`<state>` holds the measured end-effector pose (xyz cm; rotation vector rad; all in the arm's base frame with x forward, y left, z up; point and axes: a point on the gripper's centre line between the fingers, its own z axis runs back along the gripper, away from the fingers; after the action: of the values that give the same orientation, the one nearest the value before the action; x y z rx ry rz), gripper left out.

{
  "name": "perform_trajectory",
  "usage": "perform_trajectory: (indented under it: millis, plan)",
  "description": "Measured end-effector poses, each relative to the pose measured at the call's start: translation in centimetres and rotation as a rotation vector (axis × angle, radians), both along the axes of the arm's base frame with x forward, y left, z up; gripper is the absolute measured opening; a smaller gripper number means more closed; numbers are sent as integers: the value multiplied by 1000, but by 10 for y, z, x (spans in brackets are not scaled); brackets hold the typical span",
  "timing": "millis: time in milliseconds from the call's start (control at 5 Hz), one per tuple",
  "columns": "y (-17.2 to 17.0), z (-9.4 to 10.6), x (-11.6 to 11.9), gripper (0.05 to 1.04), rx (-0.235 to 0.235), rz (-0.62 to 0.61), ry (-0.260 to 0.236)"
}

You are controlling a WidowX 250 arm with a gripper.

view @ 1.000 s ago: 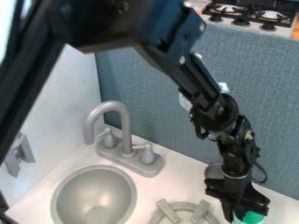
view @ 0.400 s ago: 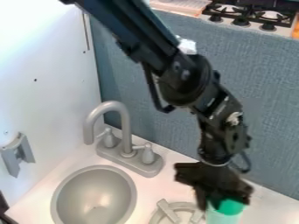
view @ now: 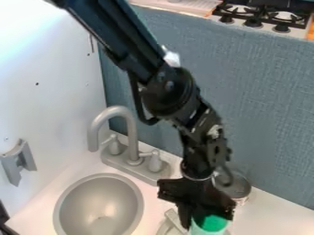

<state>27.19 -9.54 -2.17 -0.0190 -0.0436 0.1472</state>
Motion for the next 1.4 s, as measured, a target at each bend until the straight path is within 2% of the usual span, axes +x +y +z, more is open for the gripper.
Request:
perform_trajectory:
  millis: [400,600,1000,1200,1400]
  plan:
    - [18,-24,11,102,26,-30,18]
    - [26,-34,14,102,34,-25,43]
    - [24,-42,24,102,-6,-24,13]
    - [23,-42,26,102,-11,-15,5]
    - [18,-38,29,133,-33,-17,23]
